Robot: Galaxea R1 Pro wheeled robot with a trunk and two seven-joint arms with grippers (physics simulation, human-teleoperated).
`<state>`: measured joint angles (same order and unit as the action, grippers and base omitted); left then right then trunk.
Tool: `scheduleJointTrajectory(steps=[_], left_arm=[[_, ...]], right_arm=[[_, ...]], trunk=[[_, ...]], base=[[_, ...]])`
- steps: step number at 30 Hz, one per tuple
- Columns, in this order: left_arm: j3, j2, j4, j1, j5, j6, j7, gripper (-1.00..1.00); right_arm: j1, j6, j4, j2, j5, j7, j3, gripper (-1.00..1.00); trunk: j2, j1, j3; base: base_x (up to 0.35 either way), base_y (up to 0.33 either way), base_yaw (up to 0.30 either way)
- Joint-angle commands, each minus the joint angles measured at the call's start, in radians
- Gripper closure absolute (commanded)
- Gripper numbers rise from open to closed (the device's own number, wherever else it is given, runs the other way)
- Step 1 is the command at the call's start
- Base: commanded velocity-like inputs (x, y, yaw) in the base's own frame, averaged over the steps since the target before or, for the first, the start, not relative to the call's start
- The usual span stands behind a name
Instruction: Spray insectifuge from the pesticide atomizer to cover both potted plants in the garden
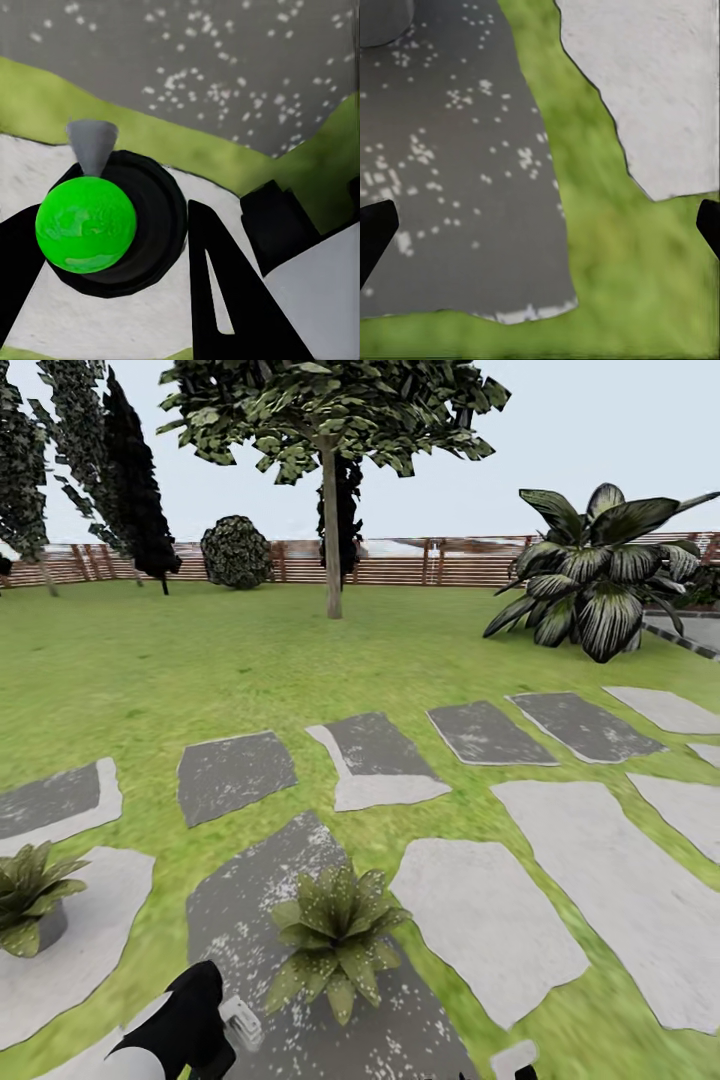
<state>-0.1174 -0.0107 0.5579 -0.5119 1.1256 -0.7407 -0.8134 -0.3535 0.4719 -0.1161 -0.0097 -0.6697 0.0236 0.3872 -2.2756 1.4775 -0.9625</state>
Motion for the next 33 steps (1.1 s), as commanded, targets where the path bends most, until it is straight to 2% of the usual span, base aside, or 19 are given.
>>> scheduleJointTrajectory(steps=[1, 5, 10, 15, 28, 31, 33], left_arm=[[-0.006, -0.002, 0.002, 0.000, 0.006, -0.003, -0.007, 1.00], [-0.001, -0.002, 0.002, 0.000, -0.015, -0.002, -0.005, 1.00], [-0.005, -0.002, 0.007, 0.000, -0.016, -0.002, -0.004, 1.00], [-0.007, -0.003, 0.015, 0.000, -0.018, -0.002, -0.003, 1.00], [-0.001, 0.007, 0.025, -0.022, -0.017, -0.007, -0.010, 1.00], [0.001, 0.005, 0.045, -0.083, -0.016, -0.010, -0.013, 1.00], [0.002, 0.002, 0.046, -0.102, -0.016, -0.009, -0.013, 1.00]], right_arm=[[-0.001, 0.004, 0.001, 0.000, -0.007, 0.002, 0.009, -1.00], [-0.001, 0.004, 0.001, 0.000, -0.007, 0.002, 0.009, -1.00], [-0.001, 0.004, 0.001, 0.001, -0.007, 0.002, 0.009, -1.00], [-0.001, 0.004, 0.001, 0.000, -0.007, 0.002, 0.009, -1.00], [-0.001, 0.004, 0.001, 0.000, -0.007, 0.002, 0.009, -1.00], [-0.001, 0.004, 0.001, 0.000, -0.007, 0.002, 0.009, -1.00], [-0.001, 0.004, 0.001, 0.000, -0.007, 0.002, 0.009, -1.00]], trunk=[[0.000, 0.000, -0.001], [0.000, 0.000, -0.001], [0.000, 0.000, -0.001], [0.000, 0.000, -0.001], [0.000, 0.000, -0.001], [0.000, 0.000, -0.001], [0.000, 0.000, -0.001]], base=[[0.000, 0.000, -0.288], [-0.137, 0.000, -0.230], [-0.282, 0.089, -0.022], [-0.043, 0.286, -0.055], [0.044, 0.305, -0.288], [0.174, 0.286, -0.300], [0.216, 0.227, -0.300]])
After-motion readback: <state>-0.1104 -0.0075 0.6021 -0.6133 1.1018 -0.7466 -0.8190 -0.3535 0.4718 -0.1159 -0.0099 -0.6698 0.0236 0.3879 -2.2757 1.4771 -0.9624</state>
